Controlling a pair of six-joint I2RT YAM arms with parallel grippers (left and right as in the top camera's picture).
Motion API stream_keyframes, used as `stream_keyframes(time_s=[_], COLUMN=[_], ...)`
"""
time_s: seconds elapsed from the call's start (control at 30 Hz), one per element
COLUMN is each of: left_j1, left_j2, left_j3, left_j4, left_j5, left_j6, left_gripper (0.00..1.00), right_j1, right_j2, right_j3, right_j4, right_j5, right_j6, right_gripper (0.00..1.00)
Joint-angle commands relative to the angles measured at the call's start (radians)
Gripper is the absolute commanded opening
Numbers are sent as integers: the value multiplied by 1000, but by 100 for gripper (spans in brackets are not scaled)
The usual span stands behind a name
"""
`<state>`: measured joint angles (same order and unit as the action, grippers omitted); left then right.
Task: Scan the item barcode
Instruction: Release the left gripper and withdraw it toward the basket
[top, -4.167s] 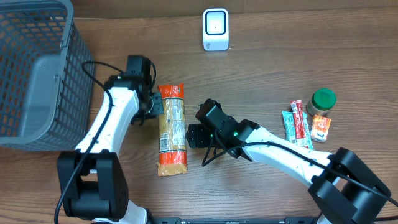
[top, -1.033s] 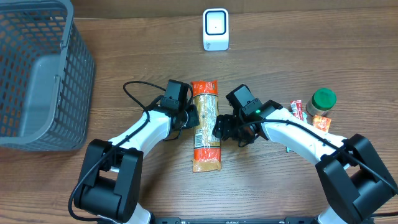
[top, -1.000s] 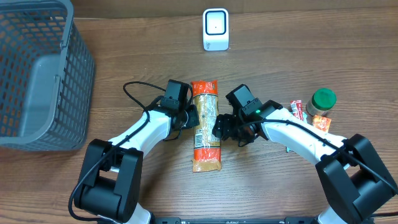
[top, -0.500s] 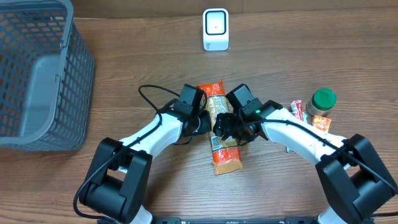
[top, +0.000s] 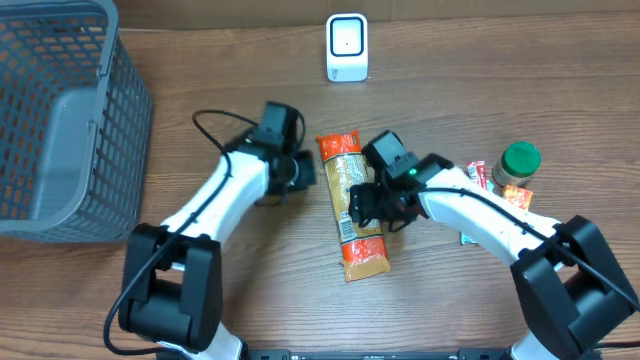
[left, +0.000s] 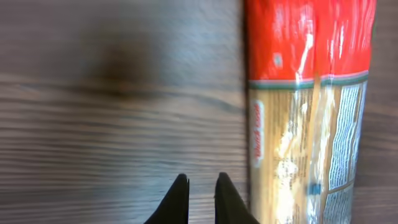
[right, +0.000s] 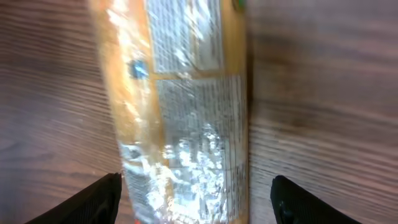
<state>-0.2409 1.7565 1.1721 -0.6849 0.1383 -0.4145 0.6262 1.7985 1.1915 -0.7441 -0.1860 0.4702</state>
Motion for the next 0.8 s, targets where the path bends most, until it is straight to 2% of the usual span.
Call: stream_keyframes(time_s=[0.0, 0.1, 0.17, 0.2, 0.23, 0.27, 0.4, 0.77], left_j1=[62, 121, 158, 176, 200, 214, 266, 294], left_j2=[-28, -31, -31, -31, -30, -29, -29, -29], left_j3=[98, 160, 176, 175, 175, 174, 171, 171], left_j4=[-67, -136, -154, -158, -165, -171, -199, -211], left_j5=[-34, -34, -36, -40, -50, -60, -113, -123], left_j6=[82, 126, 150, 153, 153, 153, 153, 153], left_gripper=[10, 22, 49, 69, 83, 88, 100, 100], right_j1=[-6, -6, -6, -6, -6, -5, 3, 49], right_j2=[-3, -3, -3, -3, -2, 2, 27, 185], right_j3=[124, 179, 197, 197, 197, 197, 196, 196], right_j4=[-43, -69, -65, -57, -51, -51, -51, -28], right_j5=[65, 90, 107, 114, 124, 134, 164, 178], right_j6=[-99, -131, -131, -131, -131, -131, -131, -161], right_gripper=[79, 80, 80, 81, 81, 81, 82, 82])
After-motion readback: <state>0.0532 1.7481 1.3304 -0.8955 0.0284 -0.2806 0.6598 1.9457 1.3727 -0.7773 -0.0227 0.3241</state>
